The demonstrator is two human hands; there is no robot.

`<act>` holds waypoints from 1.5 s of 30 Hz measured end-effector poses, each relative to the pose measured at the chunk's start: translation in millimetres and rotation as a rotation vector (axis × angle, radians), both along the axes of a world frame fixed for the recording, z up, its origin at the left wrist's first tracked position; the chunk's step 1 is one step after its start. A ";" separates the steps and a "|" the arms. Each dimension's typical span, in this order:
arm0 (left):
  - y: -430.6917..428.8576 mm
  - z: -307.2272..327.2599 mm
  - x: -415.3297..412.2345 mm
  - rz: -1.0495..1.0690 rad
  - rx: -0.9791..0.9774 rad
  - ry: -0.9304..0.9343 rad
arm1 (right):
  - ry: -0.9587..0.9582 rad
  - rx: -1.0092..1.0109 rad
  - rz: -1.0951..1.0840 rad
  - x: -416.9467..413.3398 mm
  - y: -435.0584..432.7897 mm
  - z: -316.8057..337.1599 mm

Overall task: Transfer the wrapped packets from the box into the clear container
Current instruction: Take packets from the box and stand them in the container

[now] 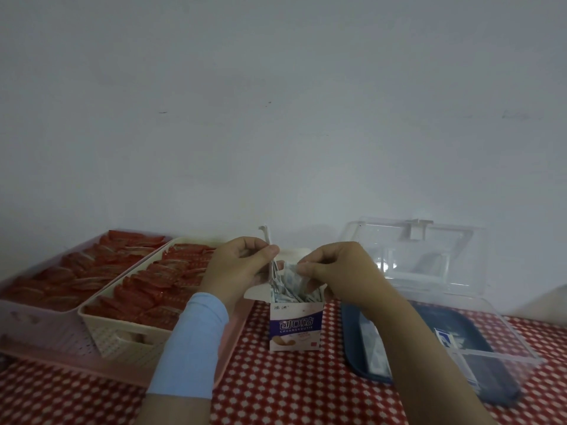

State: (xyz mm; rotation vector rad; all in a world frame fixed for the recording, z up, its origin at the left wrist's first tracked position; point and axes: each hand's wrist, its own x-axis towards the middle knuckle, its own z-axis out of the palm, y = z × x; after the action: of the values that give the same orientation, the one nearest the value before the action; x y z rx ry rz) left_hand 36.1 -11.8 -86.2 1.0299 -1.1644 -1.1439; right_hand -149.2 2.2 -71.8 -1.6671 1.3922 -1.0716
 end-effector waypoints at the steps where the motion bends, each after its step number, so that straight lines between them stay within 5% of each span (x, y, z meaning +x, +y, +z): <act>1: 0.2 0.4 -0.5 0.006 -0.003 -0.007 | -0.021 0.015 0.005 -0.1 0.9 -0.9; 18: 5.8 6.8 -4.7 -0.022 0.005 0.055 | -0.209 0.298 -0.054 -3.4 -1.2 -2.4; 26: 6.2 5.7 -7.1 -0.050 0.020 -0.019 | 0.018 0.049 -0.102 7.7 -3.6 -8.0; 35: 3.8 9.2 -2.6 0.079 -0.066 0.059 | -0.096 -0.366 -0.261 -4.9 5.8 18.7; 39: 8.6 11.9 -4.7 -0.160 -0.039 0.158 | -0.233 -0.397 -0.130 -4.2 14.9 29.8; 45: 13.3 7.0 -12.3 -0.469 0.084 0.300 | -0.052 -0.375 -0.096 9.7 12.5 18.1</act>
State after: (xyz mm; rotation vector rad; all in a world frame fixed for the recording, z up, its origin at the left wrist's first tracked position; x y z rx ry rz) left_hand 23.8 1.5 -79.2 0.6275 -1.1506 -1.6651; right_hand -139.5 14.7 -53.7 -1.8294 1.3065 -1.4943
